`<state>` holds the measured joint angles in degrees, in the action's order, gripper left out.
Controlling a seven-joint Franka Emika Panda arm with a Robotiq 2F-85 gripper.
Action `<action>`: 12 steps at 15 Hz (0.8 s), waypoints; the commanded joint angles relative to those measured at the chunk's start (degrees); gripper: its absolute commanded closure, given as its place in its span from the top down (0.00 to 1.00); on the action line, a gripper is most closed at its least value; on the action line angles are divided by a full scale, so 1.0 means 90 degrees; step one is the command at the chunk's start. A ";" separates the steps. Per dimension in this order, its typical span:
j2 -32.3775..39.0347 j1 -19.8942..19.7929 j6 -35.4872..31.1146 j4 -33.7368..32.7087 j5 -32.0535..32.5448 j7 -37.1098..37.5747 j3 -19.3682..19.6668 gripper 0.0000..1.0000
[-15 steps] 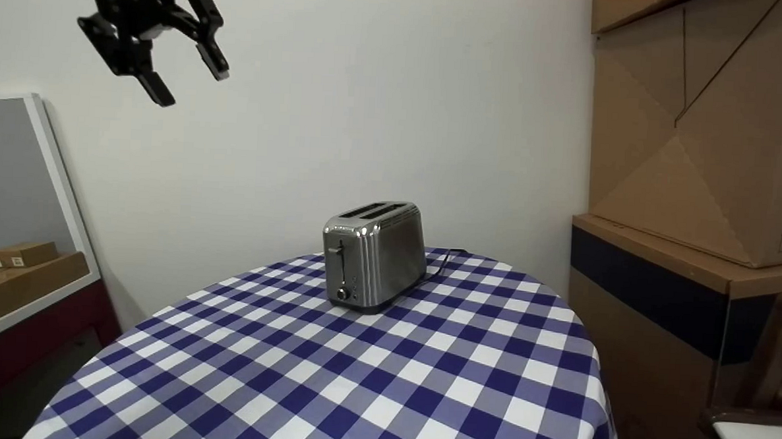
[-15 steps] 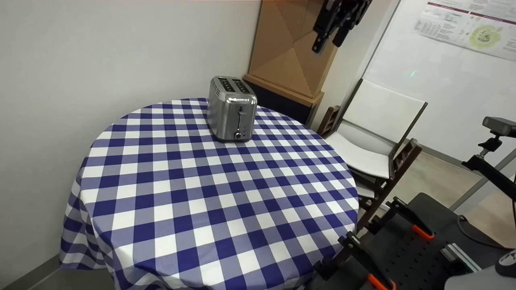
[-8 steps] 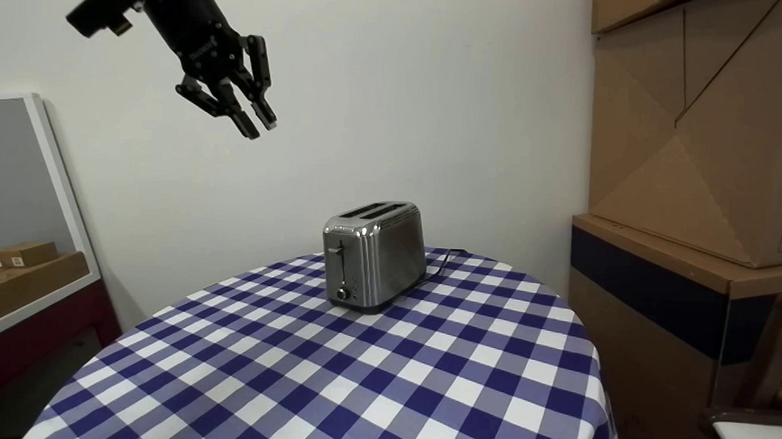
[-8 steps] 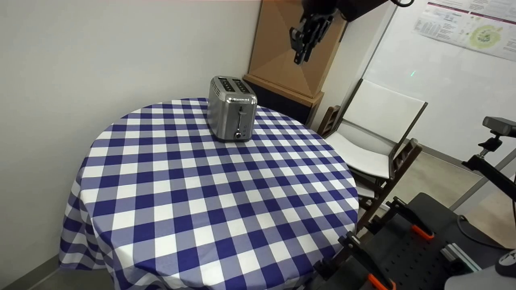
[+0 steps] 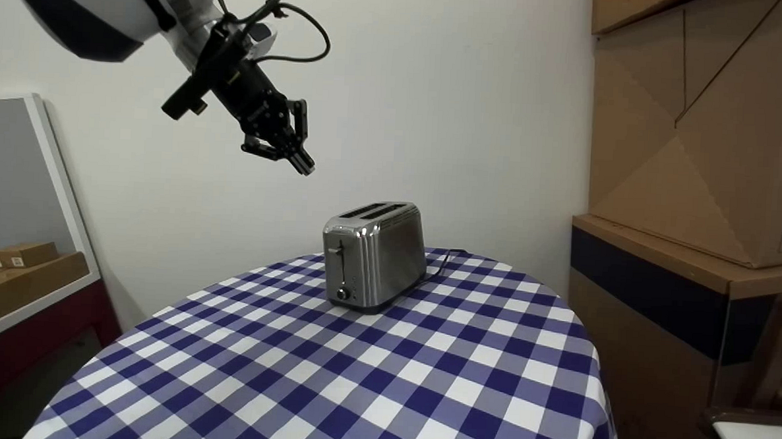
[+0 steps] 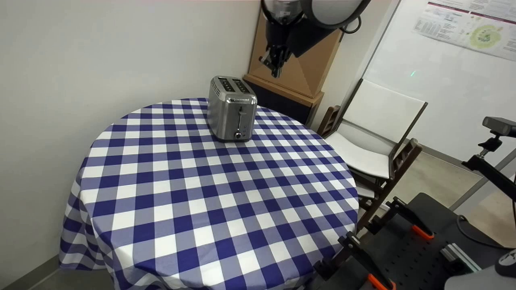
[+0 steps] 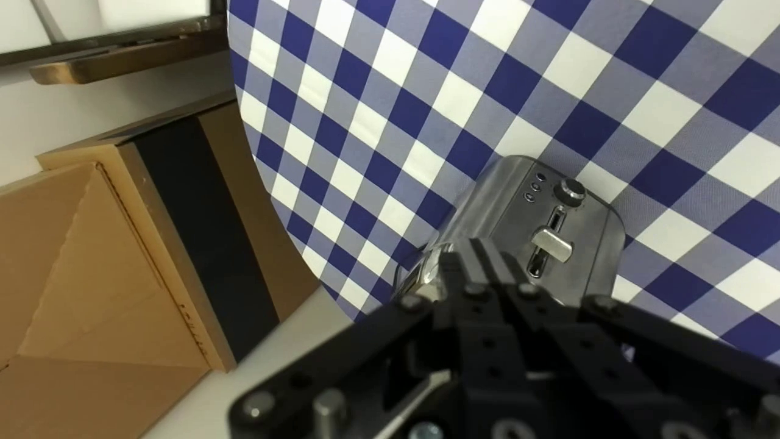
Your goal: Push down the lever on the toaster.
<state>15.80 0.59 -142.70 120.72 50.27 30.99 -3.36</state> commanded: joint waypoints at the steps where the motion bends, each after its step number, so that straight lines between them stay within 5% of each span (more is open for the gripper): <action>1: 0.1139 0.0478 -0.0044 -0.1062 0.0324 0.0395 0.0415 0.00; 12: 0.3342 0.1043 -0.0222 -0.3124 0.0136 0.0273 0.1013 0.00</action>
<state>40.68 8.58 -143.64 98.31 51.84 33.67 3.99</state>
